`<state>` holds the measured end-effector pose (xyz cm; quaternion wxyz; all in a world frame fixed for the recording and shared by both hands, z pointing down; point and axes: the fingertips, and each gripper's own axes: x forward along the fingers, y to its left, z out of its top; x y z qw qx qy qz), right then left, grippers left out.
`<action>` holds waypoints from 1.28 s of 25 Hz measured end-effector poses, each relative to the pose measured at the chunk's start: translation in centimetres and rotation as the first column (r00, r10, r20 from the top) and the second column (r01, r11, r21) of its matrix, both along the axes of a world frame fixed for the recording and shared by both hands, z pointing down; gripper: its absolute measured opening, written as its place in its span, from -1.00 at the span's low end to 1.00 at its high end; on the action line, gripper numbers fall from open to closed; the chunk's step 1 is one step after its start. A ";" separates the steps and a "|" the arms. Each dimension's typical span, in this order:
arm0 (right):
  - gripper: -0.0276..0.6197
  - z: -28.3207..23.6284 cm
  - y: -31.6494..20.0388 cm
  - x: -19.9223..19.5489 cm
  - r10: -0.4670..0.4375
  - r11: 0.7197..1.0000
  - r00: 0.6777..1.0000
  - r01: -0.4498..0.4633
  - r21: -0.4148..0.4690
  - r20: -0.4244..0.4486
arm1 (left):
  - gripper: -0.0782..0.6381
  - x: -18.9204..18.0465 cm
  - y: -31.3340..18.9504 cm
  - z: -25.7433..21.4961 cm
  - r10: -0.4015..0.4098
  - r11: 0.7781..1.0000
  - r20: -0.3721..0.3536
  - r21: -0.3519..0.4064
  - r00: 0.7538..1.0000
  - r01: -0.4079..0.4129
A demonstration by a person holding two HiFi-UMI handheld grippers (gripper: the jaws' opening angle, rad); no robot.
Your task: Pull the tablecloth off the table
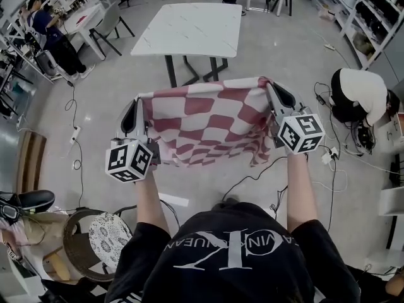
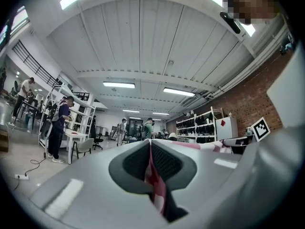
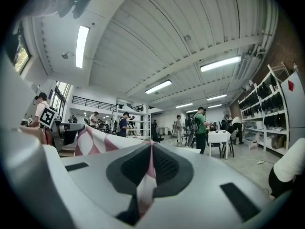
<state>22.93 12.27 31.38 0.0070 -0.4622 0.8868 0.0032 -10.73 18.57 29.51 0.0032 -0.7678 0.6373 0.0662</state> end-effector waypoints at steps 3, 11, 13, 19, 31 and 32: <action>-0.87 -1.3 -0.2 0.0 -0.004 1.000 1.000 0.004 0.027 0.007 | -0.73 0.0 0.0 -1.3 -0.004 1.000 0.013 0.028 1.000 0.004; -0.87 -2.9 -0.2 -0.8 -0.004 0.997 1.000 0.004 0.077 0.002 | -0.73 -0.5 0.5 -3.2 -0.023 0.997 0.036 0.081 0.999 0.020; -0.87 -2.8 -0.2 -0.9 -0.008 0.997 1.000 0.008 0.078 0.000 | -0.73 -0.7 0.6 -3.0 -0.026 0.996 0.034 0.082 0.999 0.023; -0.87 -2.7 -0.2 -1.1 -0.012 0.998 1.000 0.012 0.070 0.004 | -0.73 -0.9 0.8 -2.5 -0.046 0.996 0.046 0.072 0.998 0.043; -0.87 -2.0 0.1 -1.0 -0.021 0.998 1.000 0.021 0.059 0.014 | -0.73 -0.8 1.4 -1.5 -0.066 0.997 0.039 0.047 0.997 0.064; -0.87 -2.0 0.1 -1.0 -0.021 0.998 1.000 0.020 0.058 0.015 | -0.73 -0.7 1.5 -1.4 -0.065 0.997 0.039 0.046 0.997 0.064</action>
